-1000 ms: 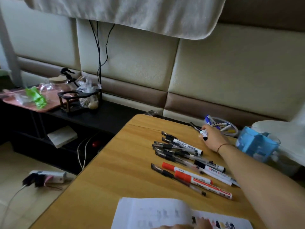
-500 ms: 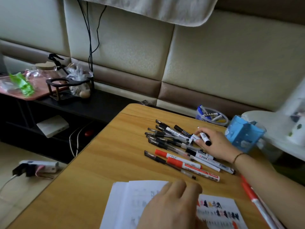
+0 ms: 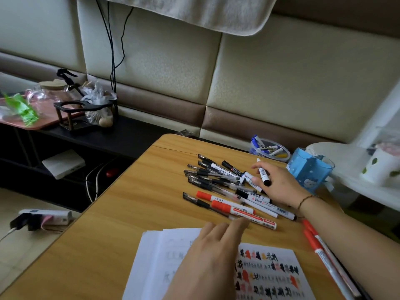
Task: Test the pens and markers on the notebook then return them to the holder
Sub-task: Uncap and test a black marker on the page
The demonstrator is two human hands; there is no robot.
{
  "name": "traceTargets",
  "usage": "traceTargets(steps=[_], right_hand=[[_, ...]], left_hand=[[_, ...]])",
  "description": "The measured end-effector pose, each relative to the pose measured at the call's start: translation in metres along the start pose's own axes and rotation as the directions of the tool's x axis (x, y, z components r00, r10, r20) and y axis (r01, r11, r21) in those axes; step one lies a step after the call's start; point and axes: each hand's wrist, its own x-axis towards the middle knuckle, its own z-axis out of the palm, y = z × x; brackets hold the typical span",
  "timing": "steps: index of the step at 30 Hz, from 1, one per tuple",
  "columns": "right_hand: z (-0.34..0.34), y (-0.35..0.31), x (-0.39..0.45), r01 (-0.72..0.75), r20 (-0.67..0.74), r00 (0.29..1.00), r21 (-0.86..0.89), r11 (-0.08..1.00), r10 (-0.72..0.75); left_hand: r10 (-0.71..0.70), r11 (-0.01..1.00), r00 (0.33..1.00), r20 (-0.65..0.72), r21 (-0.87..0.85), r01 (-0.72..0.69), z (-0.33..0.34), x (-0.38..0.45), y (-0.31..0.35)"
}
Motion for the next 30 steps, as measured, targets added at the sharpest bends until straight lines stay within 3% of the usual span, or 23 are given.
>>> traceTargets(steps=[3, 5, 6, 8, 10, 13, 21, 30], right_hand=[[-0.025, -0.026, -0.033, 0.092, -0.145, 0.985, -0.012, 0.996, -0.093], [-0.045, -0.056, -0.083, 0.180, -0.241, 0.962, 0.207, 0.962, -0.129], [-0.051, -0.071, -0.115, 0.169, -0.249, 0.965, 0.368, 0.914, -0.079], [-0.059, -0.094, -0.178, 0.049, -0.122, 0.991, 0.695, 0.718, 0.050], [-0.055, -0.103, -0.222, -0.101, 0.082, 0.995, 0.821, 0.562, 0.058], [-0.039, -0.105, -0.244, -0.199, 0.173, 0.980, 0.796, 0.572, 0.100], [-0.003, -0.085, -0.255, -0.031, -0.139, 0.965, 0.780, 0.625, 0.221], [0.001, -0.084, -0.255, -0.034, -0.112, 0.977, 0.756, 0.653, 0.180]], left_hand=[[-0.001, 1.000, 0.999, -0.046, 0.019, 0.002, -0.003, -0.004, -0.002], [0.010, 0.998, 0.999, -0.035, 0.057, -0.008, -0.007, -0.008, 0.001], [0.015, 0.997, 0.999, -0.030, 0.076, -0.013, -0.009, -0.012, 0.003], [0.052, 0.992, 0.999, 0.002, 0.112, -0.052, -0.012, -0.017, 0.006], [0.072, 0.990, 0.997, 0.035, 0.116, -0.076, -0.012, -0.021, 0.010], [0.056, 0.997, 0.994, 0.093, 0.043, -0.060, -0.012, -0.028, 0.013], [0.065, 0.991, 0.990, 0.126, 0.110, -0.079, -0.006, -0.037, 0.014], [0.073, 0.990, 0.997, 0.039, 0.117, -0.077, 0.006, -0.035, 0.016]])
